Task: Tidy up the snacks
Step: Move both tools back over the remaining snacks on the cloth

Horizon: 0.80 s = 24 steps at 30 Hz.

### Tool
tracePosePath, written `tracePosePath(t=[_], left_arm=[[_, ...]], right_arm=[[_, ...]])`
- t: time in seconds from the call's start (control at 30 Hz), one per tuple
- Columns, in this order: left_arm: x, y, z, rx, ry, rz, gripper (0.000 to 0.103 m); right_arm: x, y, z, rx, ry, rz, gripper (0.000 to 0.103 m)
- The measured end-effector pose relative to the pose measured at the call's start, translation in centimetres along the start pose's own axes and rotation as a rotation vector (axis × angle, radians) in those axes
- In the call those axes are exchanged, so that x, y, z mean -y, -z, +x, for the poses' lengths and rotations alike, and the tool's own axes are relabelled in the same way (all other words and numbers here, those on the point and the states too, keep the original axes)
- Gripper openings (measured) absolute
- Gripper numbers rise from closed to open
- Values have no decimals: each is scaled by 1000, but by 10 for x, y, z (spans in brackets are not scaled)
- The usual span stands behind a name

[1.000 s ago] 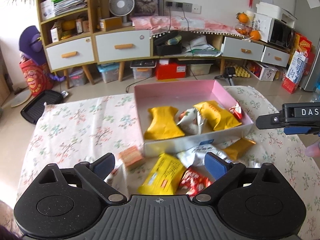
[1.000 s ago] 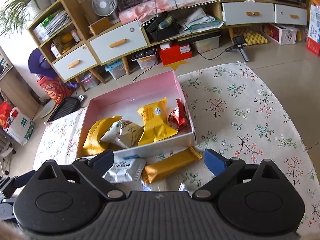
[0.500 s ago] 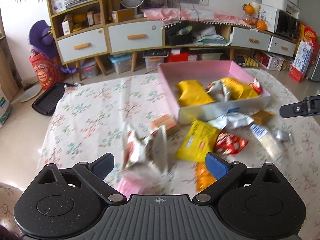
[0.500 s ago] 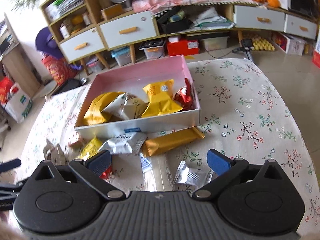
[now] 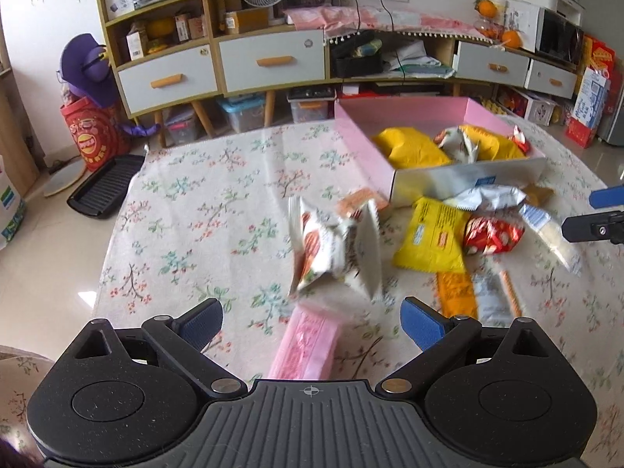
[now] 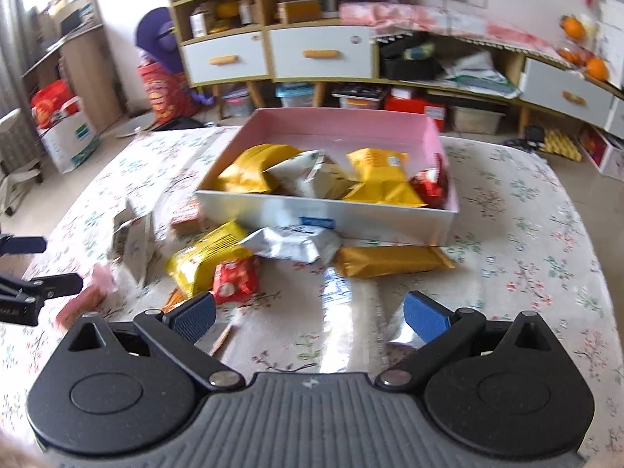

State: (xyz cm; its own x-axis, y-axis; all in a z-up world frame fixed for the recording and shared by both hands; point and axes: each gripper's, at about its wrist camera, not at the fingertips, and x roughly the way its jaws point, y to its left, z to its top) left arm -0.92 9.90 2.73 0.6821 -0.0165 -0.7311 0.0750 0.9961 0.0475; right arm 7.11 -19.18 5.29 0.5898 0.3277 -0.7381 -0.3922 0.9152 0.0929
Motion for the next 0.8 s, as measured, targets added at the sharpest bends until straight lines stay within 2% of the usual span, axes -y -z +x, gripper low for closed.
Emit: tracePosePath(t=[0.23, 0.47, 0.63, 0.8], left_arm=[[-11, 18, 12, -57, 33, 14, 99], [-11, 29, 18, -93, 56, 47, 99], [-7, 34, 23, -117, 77, 80, 97], [-6, 37, 29, -144, 96, 86, 96]], right_arm=[[-22, 8, 8, -1, -79, -85, 103], [-54, 20, 25, -82, -186, -230, 103], [-74, 29, 40, -143, -200, -317, 103], [-83, 32, 42, -103, -172, -401, 103]])
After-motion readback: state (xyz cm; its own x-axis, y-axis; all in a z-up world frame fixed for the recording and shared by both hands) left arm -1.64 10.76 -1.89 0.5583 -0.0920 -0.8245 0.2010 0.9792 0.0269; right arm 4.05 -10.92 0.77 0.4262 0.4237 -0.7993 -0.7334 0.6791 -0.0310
